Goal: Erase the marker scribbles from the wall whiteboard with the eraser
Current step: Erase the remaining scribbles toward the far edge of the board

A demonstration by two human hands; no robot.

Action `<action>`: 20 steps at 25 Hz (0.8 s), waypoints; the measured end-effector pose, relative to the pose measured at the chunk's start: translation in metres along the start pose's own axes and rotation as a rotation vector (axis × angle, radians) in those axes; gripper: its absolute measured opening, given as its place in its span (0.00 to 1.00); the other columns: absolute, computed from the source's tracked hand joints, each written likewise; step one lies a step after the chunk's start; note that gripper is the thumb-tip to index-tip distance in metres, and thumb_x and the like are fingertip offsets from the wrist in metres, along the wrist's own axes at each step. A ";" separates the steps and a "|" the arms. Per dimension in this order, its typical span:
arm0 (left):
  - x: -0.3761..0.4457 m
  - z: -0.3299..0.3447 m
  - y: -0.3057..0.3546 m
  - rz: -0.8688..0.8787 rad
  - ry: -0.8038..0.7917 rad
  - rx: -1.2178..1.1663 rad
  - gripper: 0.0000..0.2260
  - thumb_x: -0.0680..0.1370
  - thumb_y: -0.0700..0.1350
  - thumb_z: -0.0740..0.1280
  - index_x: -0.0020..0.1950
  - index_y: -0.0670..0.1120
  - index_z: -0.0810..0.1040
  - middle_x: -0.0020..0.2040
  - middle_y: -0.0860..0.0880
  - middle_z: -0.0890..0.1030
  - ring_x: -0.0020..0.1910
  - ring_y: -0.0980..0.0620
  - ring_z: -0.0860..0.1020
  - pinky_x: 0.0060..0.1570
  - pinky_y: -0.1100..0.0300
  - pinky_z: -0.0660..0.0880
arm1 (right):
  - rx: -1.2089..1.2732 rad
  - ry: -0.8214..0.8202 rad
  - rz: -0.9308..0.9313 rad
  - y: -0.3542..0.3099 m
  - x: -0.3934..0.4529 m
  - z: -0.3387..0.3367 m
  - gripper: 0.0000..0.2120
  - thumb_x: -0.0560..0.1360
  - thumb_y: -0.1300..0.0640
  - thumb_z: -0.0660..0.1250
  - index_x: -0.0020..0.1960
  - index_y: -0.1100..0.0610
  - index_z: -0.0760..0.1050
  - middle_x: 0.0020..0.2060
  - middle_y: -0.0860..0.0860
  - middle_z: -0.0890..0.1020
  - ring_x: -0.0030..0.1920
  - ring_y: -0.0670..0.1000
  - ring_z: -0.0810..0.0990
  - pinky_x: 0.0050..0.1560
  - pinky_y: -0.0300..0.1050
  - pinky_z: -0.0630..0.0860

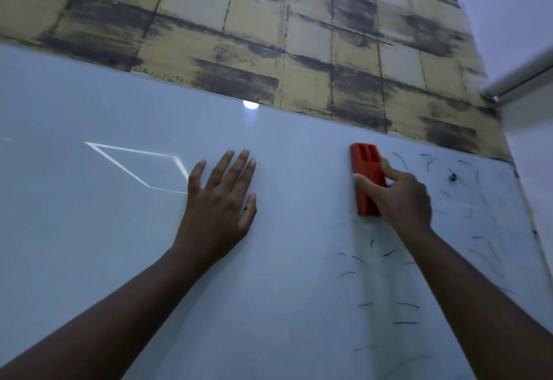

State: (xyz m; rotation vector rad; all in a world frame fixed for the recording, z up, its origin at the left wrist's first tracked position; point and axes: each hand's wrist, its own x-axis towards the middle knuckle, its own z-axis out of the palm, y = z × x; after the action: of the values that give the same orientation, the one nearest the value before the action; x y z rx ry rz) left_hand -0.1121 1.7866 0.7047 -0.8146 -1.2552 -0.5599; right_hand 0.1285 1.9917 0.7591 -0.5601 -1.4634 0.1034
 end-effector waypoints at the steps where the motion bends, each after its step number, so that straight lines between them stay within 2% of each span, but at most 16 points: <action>1: -0.003 0.000 0.002 0.001 -0.007 -0.005 0.29 0.85 0.53 0.51 0.83 0.42 0.67 0.85 0.44 0.64 0.85 0.44 0.61 0.80 0.36 0.58 | 0.020 0.019 0.042 0.014 -0.002 -0.004 0.41 0.70 0.29 0.71 0.77 0.49 0.69 0.63 0.57 0.83 0.56 0.58 0.83 0.55 0.56 0.81; 5: -0.015 -0.001 0.008 -0.019 -0.018 0.002 0.29 0.85 0.53 0.52 0.84 0.42 0.64 0.86 0.43 0.60 0.86 0.44 0.58 0.81 0.35 0.55 | 0.028 0.061 0.106 0.042 -0.023 -0.009 0.40 0.72 0.31 0.70 0.78 0.49 0.69 0.63 0.59 0.82 0.60 0.60 0.81 0.57 0.56 0.79; 7: -0.017 -0.001 0.012 -0.022 -0.030 0.007 0.29 0.85 0.53 0.52 0.85 0.42 0.63 0.86 0.43 0.59 0.86 0.44 0.57 0.82 0.35 0.54 | 0.008 0.043 0.082 0.033 -0.039 -0.007 0.37 0.73 0.33 0.71 0.77 0.50 0.71 0.57 0.59 0.83 0.57 0.61 0.81 0.57 0.56 0.79; 9: -0.019 0.000 0.016 -0.044 -0.043 0.011 0.29 0.85 0.52 0.51 0.86 0.42 0.61 0.87 0.43 0.57 0.86 0.44 0.55 0.82 0.35 0.52 | -0.021 -0.010 -0.028 0.016 -0.066 0.001 0.35 0.73 0.34 0.71 0.76 0.48 0.72 0.49 0.57 0.81 0.51 0.59 0.81 0.52 0.54 0.79; 11: -0.022 0.002 0.022 -0.083 -0.049 -0.003 0.29 0.86 0.52 0.50 0.86 0.43 0.59 0.87 0.44 0.55 0.87 0.44 0.53 0.82 0.35 0.51 | -0.053 -0.074 -0.181 0.002 -0.099 0.010 0.36 0.73 0.33 0.70 0.77 0.43 0.69 0.43 0.52 0.75 0.45 0.56 0.79 0.45 0.50 0.77; 15: -0.040 0.001 0.032 -0.117 -0.051 -0.044 0.29 0.86 0.51 0.52 0.87 0.43 0.58 0.87 0.43 0.54 0.87 0.44 0.51 0.83 0.35 0.50 | -0.116 -0.204 -0.380 0.005 -0.146 0.014 0.39 0.72 0.28 0.61 0.79 0.40 0.64 0.41 0.46 0.70 0.40 0.47 0.73 0.38 0.42 0.75; 18: -0.056 -0.002 0.034 -0.099 -0.056 -0.049 0.29 0.86 0.51 0.54 0.86 0.42 0.58 0.87 0.43 0.54 0.87 0.44 0.52 0.83 0.35 0.51 | -0.183 -0.226 -0.444 0.017 -0.155 0.009 0.38 0.71 0.26 0.60 0.78 0.38 0.64 0.40 0.46 0.70 0.39 0.46 0.72 0.36 0.41 0.73; 20: -0.066 -0.004 0.034 -0.083 -0.048 -0.055 0.29 0.86 0.51 0.55 0.86 0.42 0.59 0.87 0.42 0.55 0.87 0.43 0.52 0.83 0.35 0.51 | -0.179 -0.194 -0.377 0.026 -0.145 0.002 0.37 0.70 0.26 0.64 0.77 0.36 0.66 0.40 0.46 0.71 0.39 0.48 0.74 0.37 0.43 0.73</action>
State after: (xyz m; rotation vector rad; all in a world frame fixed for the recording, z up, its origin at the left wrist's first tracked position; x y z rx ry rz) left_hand -0.0998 1.8002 0.6323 -0.8287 -1.3276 -0.6473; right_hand 0.1148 1.9575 0.6166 -0.4166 -1.7548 -0.2798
